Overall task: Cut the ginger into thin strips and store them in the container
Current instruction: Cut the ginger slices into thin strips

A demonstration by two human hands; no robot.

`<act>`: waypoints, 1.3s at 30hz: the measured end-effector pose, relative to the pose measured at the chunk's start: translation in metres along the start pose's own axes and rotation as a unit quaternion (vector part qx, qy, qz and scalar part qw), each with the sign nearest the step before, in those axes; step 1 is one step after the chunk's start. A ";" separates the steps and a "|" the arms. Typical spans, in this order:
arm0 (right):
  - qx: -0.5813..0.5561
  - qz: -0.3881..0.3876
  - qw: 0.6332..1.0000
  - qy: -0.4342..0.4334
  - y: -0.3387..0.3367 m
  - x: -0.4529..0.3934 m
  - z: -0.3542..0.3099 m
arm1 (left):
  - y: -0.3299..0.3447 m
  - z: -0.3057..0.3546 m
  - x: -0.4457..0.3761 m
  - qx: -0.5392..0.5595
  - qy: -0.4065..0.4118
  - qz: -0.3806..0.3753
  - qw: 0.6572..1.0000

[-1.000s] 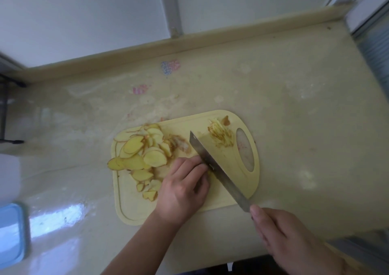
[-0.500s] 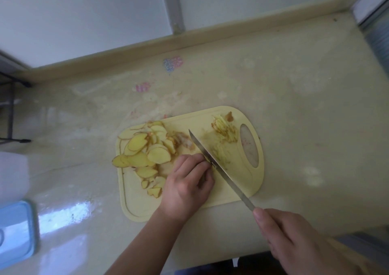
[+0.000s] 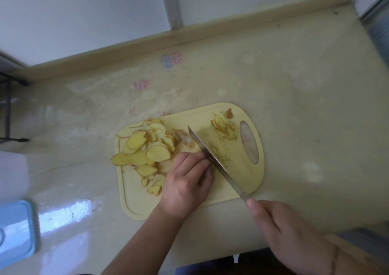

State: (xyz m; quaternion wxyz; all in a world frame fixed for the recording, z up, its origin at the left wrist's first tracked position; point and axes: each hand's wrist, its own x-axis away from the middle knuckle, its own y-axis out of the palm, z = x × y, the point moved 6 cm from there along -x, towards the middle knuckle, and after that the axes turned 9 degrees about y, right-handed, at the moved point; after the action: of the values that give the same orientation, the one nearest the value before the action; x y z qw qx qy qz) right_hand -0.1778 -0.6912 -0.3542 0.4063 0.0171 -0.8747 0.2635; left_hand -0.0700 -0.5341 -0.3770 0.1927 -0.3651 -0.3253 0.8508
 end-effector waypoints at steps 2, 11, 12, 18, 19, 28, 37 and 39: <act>-0.005 0.008 1.000 -0.014 0.000 -0.005 -0.011 | -0.001 -0.004 0.000 0.008 -0.005 -0.004 1.000; -0.018 0.065 0.998 0.008 -0.006 0.025 -0.007 | 0.002 -0.005 0.002 0.000 -0.024 -0.008 1.000; -0.012 0.016 0.999 0.042 -0.003 0.029 -0.007 | 0.002 -0.005 0.001 0.000 -0.024 -0.008 1.000; 0.041 0.078 0.995 0.051 -0.007 0.032 0.001 | 0.001 -0.004 0.000 0.004 -0.010 -0.004 1.000; 0.043 0.076 0.995 0.046 -0.006 0.029 0.000 | 0.001 -0.003 0.000 0.004 -0.008 -0.003 1.000; 0.006 0.039 0.999 0.033 -0.003 0.022 -0.011 | 0.001 -0.005 0.003 -0.009 -0.022 -0.001 1.000; 0.027 0.061 0.996 0.058 -0.006 0.035 -0.006 | 0.001 -0.004 0.001 0.005 -0.011 -0.009 1.000; 0.027 0.056 0.997 0.045 -0.004 0.024 -0.012 | 0.000 -0.003 0.000 0.007 -0.007 -0.006 1.000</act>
State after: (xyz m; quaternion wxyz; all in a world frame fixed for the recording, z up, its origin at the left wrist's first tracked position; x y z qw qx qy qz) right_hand -0.1847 -0.6846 -0.3283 0.4293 -0.0326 -0.8476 0.3102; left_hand -0.0676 -0.5329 -0.3786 0.1979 -0.3560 -0.3224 0.8545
